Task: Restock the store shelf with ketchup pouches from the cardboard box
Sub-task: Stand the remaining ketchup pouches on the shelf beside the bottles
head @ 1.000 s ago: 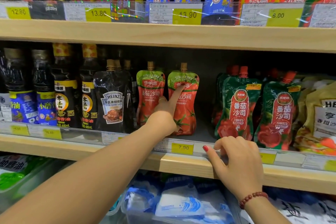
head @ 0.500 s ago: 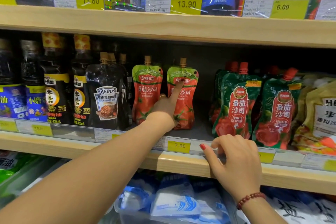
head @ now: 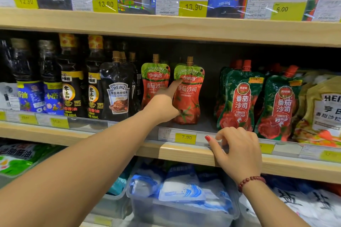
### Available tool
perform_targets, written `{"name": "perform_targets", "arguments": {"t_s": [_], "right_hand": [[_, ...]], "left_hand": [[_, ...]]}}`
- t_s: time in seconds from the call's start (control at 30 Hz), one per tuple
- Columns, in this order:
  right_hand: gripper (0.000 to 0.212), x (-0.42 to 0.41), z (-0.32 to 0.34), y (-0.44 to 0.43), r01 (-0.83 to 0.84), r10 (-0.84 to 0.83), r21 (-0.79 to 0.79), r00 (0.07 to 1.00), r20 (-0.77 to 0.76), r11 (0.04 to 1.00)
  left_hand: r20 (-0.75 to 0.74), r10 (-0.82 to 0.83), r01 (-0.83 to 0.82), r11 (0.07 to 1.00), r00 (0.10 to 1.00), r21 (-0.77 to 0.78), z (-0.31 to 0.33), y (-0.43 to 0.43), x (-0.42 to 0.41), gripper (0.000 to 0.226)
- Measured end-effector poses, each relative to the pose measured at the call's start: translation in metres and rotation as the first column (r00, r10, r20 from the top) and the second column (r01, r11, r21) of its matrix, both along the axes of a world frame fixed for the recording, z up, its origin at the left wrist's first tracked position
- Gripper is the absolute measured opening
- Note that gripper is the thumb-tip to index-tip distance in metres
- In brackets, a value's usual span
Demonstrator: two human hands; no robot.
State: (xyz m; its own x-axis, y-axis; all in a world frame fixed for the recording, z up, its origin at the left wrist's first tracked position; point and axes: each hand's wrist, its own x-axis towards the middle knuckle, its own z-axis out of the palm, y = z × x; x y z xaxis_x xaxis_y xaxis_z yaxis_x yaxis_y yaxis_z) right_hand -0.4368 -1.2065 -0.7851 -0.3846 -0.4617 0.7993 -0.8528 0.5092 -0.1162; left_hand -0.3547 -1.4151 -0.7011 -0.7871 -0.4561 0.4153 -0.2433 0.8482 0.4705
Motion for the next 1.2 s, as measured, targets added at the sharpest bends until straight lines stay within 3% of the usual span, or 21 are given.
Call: {"name": "perform_targets", "arguments": {"t_s": [0.13, 0.3, 0.47, 0.53, 0.63, 0.8, 0.97, 1.1, 1.2], "right_hand": [[0.025, 0.004, 0.007, -0.001, -0.008, 0.006, 0.044, 0.999, 0.042, 0.999], [0.020, 0.011, 0.025, 0.010, -0.172, 0.164, 0.011, 0.956, 0.244, 0.985], [0.011, 0.048, 0.019, 0.022, -0.371, 0.396, -0.150, 0.893, 0.215, 0.917], [0.012, 0.069, -0.003, 0.030, -0.427, 0.460, -0.173, 0.845, 0.272, 0.887], [0.010, 0.095, -0.055, 0.043, -0.459, 0.492, -0.181, 0.780, 0.386, 0.870], [0.019, 0.123, -0.146, 0.066, -0.497, 0.415, -0.072, 0.626, 0.661, 0.865], [0.028, 0.147, -0.221, 0.083, -0.574, 0.260, 0.065, 0.466, 0.846, 0.816], [0.054, 0.164, -0.270, 0.084, -0.622, 0.012, 0.319, 0.467, 0.884, 0.715], [0.079, 0.179, -0.292, 0.085, -0.663, -0.109, 0.408, 0.444, 0.890, 0.628]], "left_hand": [[-0.101, 0.055, -0.062, 0.996, 0.993, -0.071, 0.004, 0.005, 0.034, 0.045], [-0.103, -0.051, 0.044, 0.997, 0.993, -0.065, 0.007, 0.027, 0.093, 0.051], [-0.091, -0.084, 0.084, 0.996, 0.992, -0.004, -0.026, 0.055, 0.149, 0.037], [-0.038, -0.085, 0.086, 0.996, 0.996, 0.031, -0.056, 0.063, 0.169, 0.035], [0.154, -0.065, 0.065, 0.998, 0.986, 0.008, -0.116, 0.071, 0.201, 0.034], [0.300, -0.086, 0.042, 0.988, 0.950, 0.149, -0.217, 0.082, 0.249, 0.037], [0.192, 0.050, -0.108, 0.947, 0.980, 0.302, -0.270, 0.095, 0.273, 0.055], [0.163, 0.124, -0.178, 0.909, 0.979, 0.378, -0.277, 0.096, 0.274, 0.063], [0.156, 0.144, -0.195, 0.900, 0.977, 0.391, -0.279, 0.096, 0.272, 0.062]]}}
